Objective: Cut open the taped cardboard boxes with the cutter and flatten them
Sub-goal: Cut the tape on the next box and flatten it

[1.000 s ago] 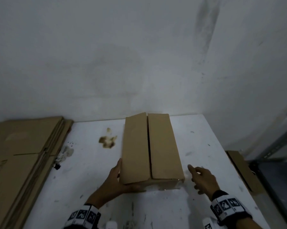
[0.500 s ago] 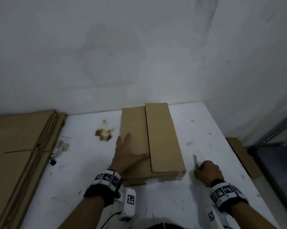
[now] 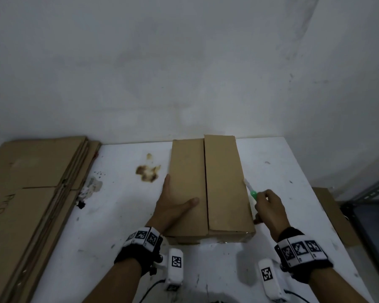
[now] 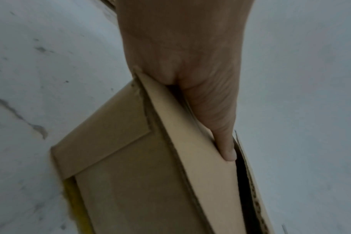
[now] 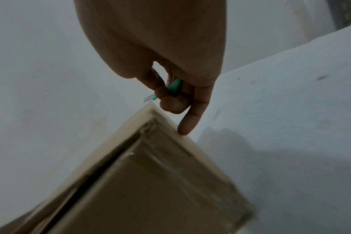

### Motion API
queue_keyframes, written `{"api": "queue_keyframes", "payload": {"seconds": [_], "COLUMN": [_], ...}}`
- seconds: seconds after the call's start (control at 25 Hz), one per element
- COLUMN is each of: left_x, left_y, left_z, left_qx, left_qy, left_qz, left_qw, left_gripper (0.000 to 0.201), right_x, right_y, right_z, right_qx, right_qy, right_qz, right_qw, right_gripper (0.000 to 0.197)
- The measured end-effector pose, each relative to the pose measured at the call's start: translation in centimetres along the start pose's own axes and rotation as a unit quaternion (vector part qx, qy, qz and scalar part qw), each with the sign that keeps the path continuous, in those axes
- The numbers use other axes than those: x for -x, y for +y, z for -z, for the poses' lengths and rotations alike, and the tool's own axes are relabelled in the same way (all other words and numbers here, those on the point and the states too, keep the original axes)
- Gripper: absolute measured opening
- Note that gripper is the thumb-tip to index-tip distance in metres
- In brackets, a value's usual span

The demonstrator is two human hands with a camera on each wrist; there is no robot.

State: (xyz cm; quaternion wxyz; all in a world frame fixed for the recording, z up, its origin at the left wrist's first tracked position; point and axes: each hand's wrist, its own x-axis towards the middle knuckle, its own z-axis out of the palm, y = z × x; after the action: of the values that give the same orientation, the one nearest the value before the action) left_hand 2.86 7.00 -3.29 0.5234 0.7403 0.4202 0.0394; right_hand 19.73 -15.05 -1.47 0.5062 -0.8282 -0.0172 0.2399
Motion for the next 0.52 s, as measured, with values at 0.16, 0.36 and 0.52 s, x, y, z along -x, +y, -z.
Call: {"api": "queue_keyframes", "payload": {"seconds": [0.16, 0.36, 0.52], "left_x": [0.0, 2.3, 2.9], "left_y": [-0.3, -2.0, -3.2], "left_z": [1.1, 2.2, 1.9], "left_qx": [0.076, 0.091, 0.128], "left_qy": [-0.046, -0.069, -0.067], "left_qz": [0.014, 0.072, 0.105], "left_qw": [0.996, 0.991, 0.984], "left_gripper": [0.118, 0.066, 0.065], "right_x": [-0.2, 0.0, 0.1], "right_y": [-2.3, -2.6, -1.5], "right_z": [-1.1, -1.6, -2.5], "right_qx": [0.045, 0.084, 0.081], "right_qy": [-0.003, -0.014, -0.009], "right_qz": [0.053, 0.105, 0.097], "right_qw": [0.998, 0.991, 0.992], "right_gripper": [0.014, 0.017, 0.023]}}
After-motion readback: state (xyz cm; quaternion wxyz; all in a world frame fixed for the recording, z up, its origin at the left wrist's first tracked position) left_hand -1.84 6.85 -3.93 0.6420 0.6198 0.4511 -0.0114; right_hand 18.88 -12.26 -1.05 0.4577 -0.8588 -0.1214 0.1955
